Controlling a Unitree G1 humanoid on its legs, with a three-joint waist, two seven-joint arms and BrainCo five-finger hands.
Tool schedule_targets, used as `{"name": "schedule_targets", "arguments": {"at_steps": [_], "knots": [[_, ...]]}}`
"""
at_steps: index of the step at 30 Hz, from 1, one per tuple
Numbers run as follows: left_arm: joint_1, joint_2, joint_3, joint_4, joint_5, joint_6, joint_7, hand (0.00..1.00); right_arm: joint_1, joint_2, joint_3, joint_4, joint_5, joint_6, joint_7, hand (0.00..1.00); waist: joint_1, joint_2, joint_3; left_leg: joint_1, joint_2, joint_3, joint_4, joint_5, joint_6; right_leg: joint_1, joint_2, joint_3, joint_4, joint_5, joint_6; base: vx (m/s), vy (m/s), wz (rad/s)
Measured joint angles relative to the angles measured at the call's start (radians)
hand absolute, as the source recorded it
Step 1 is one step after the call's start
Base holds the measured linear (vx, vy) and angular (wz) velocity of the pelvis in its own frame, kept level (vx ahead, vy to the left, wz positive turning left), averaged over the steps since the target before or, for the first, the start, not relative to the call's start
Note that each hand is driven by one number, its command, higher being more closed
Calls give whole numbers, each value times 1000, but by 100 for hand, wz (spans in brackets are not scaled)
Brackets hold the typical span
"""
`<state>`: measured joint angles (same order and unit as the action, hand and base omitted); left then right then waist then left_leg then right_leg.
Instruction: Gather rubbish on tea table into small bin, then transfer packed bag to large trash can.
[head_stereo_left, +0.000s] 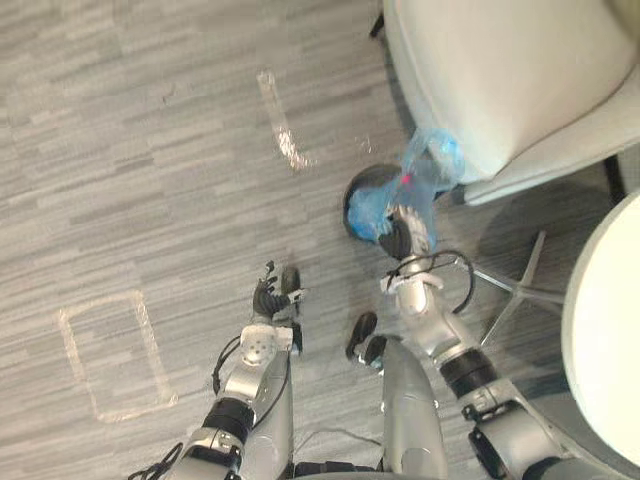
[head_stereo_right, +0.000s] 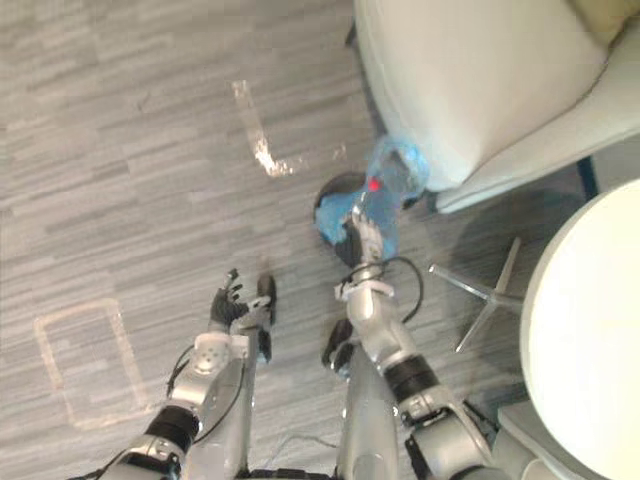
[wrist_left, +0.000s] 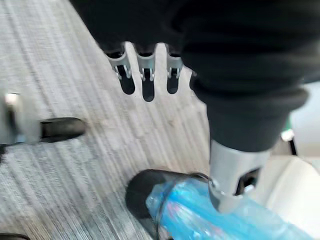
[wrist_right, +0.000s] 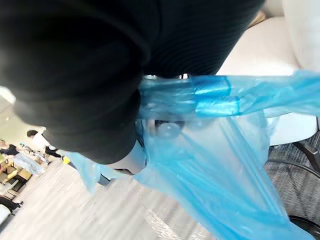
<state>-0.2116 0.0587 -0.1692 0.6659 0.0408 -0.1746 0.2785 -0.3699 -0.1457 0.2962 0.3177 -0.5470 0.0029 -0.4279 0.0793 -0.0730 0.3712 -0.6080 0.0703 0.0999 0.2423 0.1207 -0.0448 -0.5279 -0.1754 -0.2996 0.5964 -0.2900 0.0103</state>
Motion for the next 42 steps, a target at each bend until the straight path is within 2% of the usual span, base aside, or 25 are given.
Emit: {"name": "schedule_targets", "arguments": {"at_steps": [4, 5, 9, 13, 15, 19, 23, 30, 37, 42], "knots": [[42, 5, -38, 75, 31, 14, -4, 0, 91, 40, 14, 1, -2, -11, 34, 100, -10, -2, -75, 151, 0, -3, -158, 47, -13, 123, 32, -1, -120, 29, 3, 163, -67, -8], [60, 9, -52, 95, 47, 16, -6, 0, 111, 41, 26, 1, -3, -22, 48, 100, -21, -1, -95, 198, 4, -2, -201, 57, -17, 169, 47, -1, -165, 43, 2, 116, -33, -9], [87, 11, -73, 121, 98, 26, -9, 0, 182, 36, 14, 1, -4, -44, 85, 100, -31, 5, -161, 287, 7, -12, -235, 59, -18, 293, 73, 1, -290, 87, 16, 136, 13, -9], [96, 22, -94, 120, 117, 28, -10, 0, 219, 22, 12, 1, -4, -64, 110, 100, -34, 13, -197, 346, 2, -23, -259, 59, -18, 363, 78, 8, -362, 112, 29, 42, 29, -7], [100, 37, -99, 103, 117, 28, -21, 0, 238, 15, 14, -27, -4, -71, 131, 100, -39, 27, -217, 384, 3, -25, -293, 58, -19, 398, 86, 18, -402, 130, 35, -32, 37, -15], [127, 62, -125, 28, 117, 28, -27, 0, 257, -14, 30, -113, -4, -98, 154, 100, -41, 33, -240, 432, -4, -22, -335, 59, -18, 430, 87, 45, -442, 152, 47, -39, 41, -15], [147, 92, -181, -127, 117, 23, -43, 0, 253, -81, 49, -167, 9, -127, 188, 100, -40, 36, -255, 451, -13, -14, -345, 50, -20, 464, 86, 58, -495, 184, 56, -16, 50, -7], [147, 123, -276, -375, 141, -22, -43, 0, 252, -183, 100, -310, 170, -180, 236, 100, -44, 42, -285, 471, -15, 0, -346, 52, -13, 501, 91, 73, -557, 218, 56, 12, 11, -7], [147, 131, -324, -469, 207, -44, -30, 0, 227, -190, 114, -351, 295, -217, 270, 100, -45, 42, -306, 485, -18, -1, -346, 52, -13, 528, 101, 77, -585, 234, 50, 33, -14, -3], [146, 135, -318, -539, 319, -48, 19, 0, 203, -207, 150, -449, 374, -231, 283, 100, -46, 42, -314, 487, -19, -1, -346, 52, -13, 527, 103, 80, -584, 234, 50, 0, 0, 0]]}}
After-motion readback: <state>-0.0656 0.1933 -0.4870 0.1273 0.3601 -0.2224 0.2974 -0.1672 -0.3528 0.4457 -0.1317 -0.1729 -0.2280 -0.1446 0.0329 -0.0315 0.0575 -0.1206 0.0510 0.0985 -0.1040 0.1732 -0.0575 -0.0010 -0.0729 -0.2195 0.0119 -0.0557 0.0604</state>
